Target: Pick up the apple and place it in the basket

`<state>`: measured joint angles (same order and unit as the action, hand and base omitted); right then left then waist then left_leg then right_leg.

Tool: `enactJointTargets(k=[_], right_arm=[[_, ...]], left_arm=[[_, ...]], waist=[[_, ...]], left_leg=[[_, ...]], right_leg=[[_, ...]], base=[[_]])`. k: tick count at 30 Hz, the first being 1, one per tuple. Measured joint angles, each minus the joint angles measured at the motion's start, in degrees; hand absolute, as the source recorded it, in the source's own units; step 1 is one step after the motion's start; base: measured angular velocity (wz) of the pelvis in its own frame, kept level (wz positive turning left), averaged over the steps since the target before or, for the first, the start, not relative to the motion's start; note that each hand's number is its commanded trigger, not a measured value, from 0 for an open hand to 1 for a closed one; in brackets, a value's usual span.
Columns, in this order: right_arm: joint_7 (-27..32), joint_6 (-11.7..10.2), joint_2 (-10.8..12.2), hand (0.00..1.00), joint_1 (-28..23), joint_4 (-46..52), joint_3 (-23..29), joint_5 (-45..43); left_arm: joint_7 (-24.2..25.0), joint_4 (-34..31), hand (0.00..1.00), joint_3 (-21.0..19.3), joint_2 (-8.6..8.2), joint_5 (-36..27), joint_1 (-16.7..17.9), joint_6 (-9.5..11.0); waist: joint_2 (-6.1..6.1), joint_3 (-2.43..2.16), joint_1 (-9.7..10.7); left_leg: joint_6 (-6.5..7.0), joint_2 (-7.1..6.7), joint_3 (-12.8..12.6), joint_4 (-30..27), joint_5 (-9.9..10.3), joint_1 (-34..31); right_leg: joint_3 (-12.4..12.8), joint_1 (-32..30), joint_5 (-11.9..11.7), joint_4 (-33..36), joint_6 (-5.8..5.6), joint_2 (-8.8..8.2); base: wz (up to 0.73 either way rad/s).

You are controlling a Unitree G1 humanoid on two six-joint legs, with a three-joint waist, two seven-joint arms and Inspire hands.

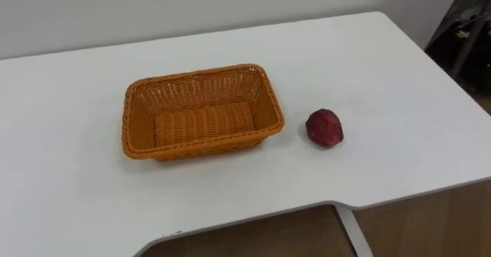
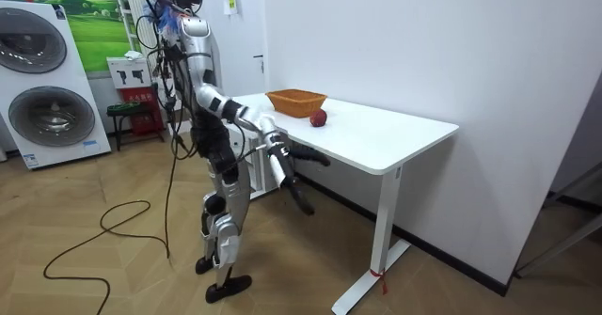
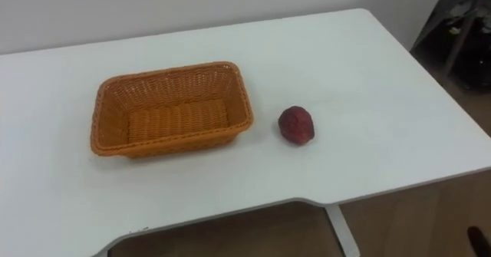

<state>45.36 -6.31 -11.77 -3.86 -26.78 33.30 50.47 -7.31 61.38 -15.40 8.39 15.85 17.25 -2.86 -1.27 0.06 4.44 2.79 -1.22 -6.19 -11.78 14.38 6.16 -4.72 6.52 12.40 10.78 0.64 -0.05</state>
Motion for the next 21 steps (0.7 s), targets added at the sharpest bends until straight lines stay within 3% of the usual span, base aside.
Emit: enactJointTargets(k=[4, 6, 13, 17, 21], right_arm=[[4.5, -0.3, -0.5, 0.00, 1.7, 8.8, -0.8, -10.3], [6.7, -0.4, -0.8, 0.00, 1.7, 13.7, -2.4, -19.7], [7.9, -1.4, -1.8, 0.00, 1.7, 18.9, -9.5, -34.3], [2.9, -1.7, -1.9, 0.00, 1.7, 18.9, -16.6, -37.3], [-5.7, -1.4, -1.9, 0.00, 1.3, 18.1, -22.2, -37.1]], left_arm=[[0.0, 0.3, 0.00, 1.2, 0.08, 0.2, -0.2, 0.0], [0.0, 0.4, 0.00, 2.3, 0.11, 0.3, -0.2, -0.4], [0.1, 0.8, 0.00, 7.9, 0.83, 0.0, -0.6, -0.4], [0.4, 1.1, 0.00, 11.2, 1.18, 0.0, -1.3, -0.3], [0.9, 1.0, 0.00, 11.3, 1.11, 0.1, -1.1, -0.4]], waist=[[-0.06, 0.00, -0.1], [-0.09, -0.03, -0.7], [-0.03, 0.03, -2.5], [0.07, 0.06, -3.4], [0.05, 0.18, -3.6]], left_leg=[[-0.01, 0.00, 0.1, 0.0, 0.0, -0.3], [-0.02, 0.02, 0.1, -0.1, -0.1, -0.5], [0.00, 0.08, 0.0, 0.0, -0.1, -0.4], [-0.04, 0.50, -0.1, 0.0, -0.1, -0.4], [-0.04, 0.54, 0.1, -0.3, -0.1, -0.3]], right_leg=[[0.0, -0.1, 0.0, 0.0, 0.00, 0.00], [-0.2, -0.7, 0.0, 0.0, 0.01, 0.00], [-0.1, -0.7, 0.0, 0.1, 0.04, 0.06], [-0.1, -0.7, -0.1, 0.0, 0.14, 0.10], [-0.2, -0.4, -0.1, 0.0, 0.14, 0.03]], base=[[0.00], [0.00], [-0.01], [0.00], [0.00]])
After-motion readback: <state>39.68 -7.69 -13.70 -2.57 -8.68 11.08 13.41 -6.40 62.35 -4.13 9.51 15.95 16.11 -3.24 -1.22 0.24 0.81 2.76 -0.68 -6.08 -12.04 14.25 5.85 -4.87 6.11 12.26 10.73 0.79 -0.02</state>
